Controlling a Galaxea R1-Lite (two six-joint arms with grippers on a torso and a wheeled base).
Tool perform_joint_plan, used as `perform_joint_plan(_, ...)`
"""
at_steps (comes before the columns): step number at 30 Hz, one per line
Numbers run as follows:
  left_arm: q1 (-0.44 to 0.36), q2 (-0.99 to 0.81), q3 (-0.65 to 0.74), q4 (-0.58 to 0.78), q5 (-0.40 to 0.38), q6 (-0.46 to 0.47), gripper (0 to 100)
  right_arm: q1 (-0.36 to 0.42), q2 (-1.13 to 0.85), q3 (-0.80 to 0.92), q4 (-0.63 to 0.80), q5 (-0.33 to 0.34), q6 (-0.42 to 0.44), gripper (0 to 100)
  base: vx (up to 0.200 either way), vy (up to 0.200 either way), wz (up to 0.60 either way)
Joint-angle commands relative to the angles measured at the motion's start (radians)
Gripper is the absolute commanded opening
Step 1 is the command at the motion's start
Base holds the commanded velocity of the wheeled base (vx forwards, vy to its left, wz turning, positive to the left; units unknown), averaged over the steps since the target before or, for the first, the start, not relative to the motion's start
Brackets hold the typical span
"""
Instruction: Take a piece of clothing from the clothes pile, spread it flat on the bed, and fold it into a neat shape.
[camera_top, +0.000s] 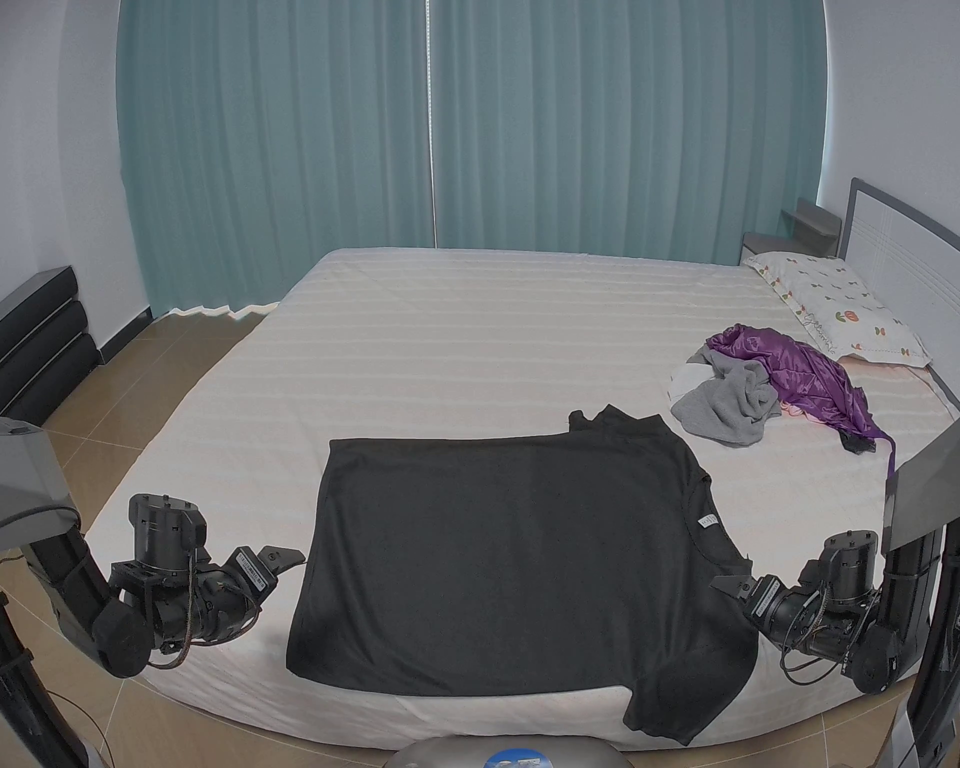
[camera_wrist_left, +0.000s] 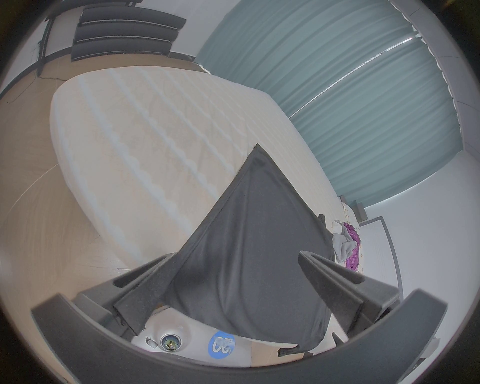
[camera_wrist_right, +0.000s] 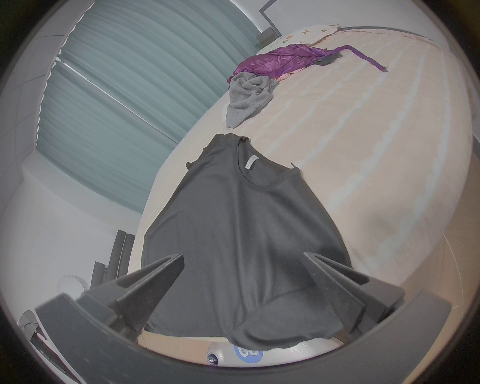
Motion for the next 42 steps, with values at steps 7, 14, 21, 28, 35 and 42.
perform_joint_plan(7,-0.004,-0.025,0.011,0.001,-0.052,-0.037,100,0.004,-0.001,0.024,-0.013,-0.004,0.002,100,-0.029,0.0,0.0)
perform_joint_plan(14,-0.006,-0.026,0.01,0.001,-0.079,-0.051,100,0.006,0.001,0.024,-0.013,-0.003,0.002,100,0.0,-0.029,0.0)
perform_joint_plan(21,-0.012,-0.026,0.011,0.001,-0.079,-0.051,100,0.004,-0.002,0.024,-0.013,-0.003,0.004,100,0.0,-0.2,0.0)
perform_joint_plan(28,-0.012,-0.005,0.008,-0.001,-0.081,-0.043,100,0.006,-0.001,0.024,-0.013,0.002,0.004,100,0.0,-0.029,0.0)
perform_joint_plan(35,-0.001,0.07,0.001,-0.004,-0.081,0.009,100,0.006,0.004,0.024,-0.013,0.003,0.004,100,0.0,0.0,0.0)
perform_joint_plan(42,0.042,0.165,0.088,-0.119,-0.079,0.234,100,0.006,0.004,0.024,-0.013,0.003,0.004,100,0.0,0.0,0.0)
